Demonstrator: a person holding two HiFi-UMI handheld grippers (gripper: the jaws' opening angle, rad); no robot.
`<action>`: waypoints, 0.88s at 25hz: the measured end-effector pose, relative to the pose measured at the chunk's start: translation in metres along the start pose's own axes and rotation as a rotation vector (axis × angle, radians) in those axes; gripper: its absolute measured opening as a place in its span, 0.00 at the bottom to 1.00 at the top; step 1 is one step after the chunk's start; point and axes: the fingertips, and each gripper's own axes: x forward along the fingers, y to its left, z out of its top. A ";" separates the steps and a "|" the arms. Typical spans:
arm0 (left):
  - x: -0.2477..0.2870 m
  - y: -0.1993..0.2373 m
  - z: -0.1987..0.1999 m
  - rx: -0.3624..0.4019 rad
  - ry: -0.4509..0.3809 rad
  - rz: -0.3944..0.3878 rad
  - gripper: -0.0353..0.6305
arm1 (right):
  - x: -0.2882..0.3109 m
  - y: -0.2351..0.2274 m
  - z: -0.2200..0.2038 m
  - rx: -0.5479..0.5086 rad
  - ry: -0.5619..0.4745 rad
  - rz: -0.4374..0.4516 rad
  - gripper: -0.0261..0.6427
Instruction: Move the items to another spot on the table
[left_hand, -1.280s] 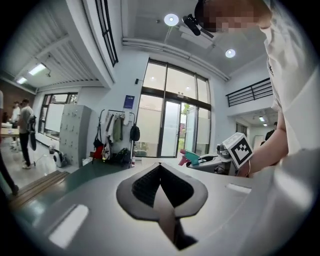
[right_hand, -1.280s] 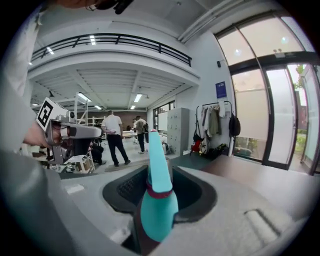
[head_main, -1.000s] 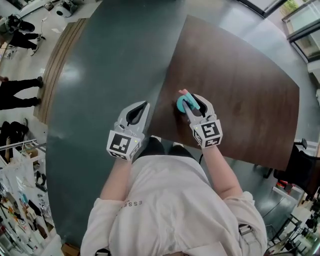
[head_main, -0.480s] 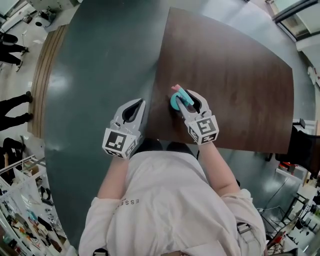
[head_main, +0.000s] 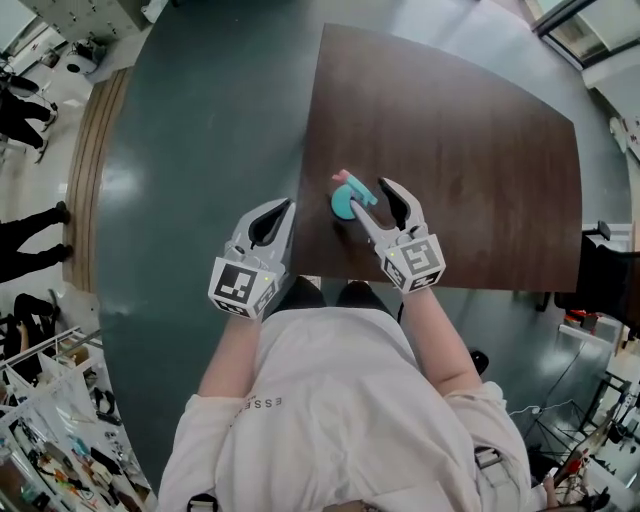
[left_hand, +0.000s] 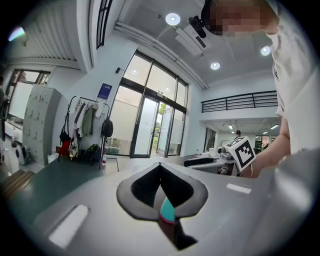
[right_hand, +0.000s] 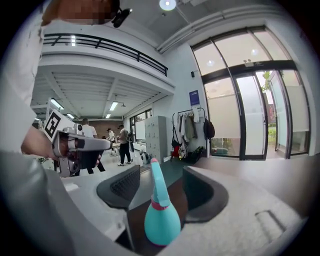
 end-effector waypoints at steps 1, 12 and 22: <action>-0.001 -0.004 0.003 0.000 -0.002 -0.011 0.08 | -0.007 -0.001 0.007 -0.004 -0.017 -0.016 0.41; 0.019 -0.092 0.033 0.090 -0.066 -0.041 0.08 | -0.116 -0.054 0.022 -0.053 -0.107 -0.205 0.03; 0.042 -0.220 -0.007 0.110 -0.069 0.029 0.08 | -0.260 -0.110 -0.036 -0.066 -0.038 -0.131 0.03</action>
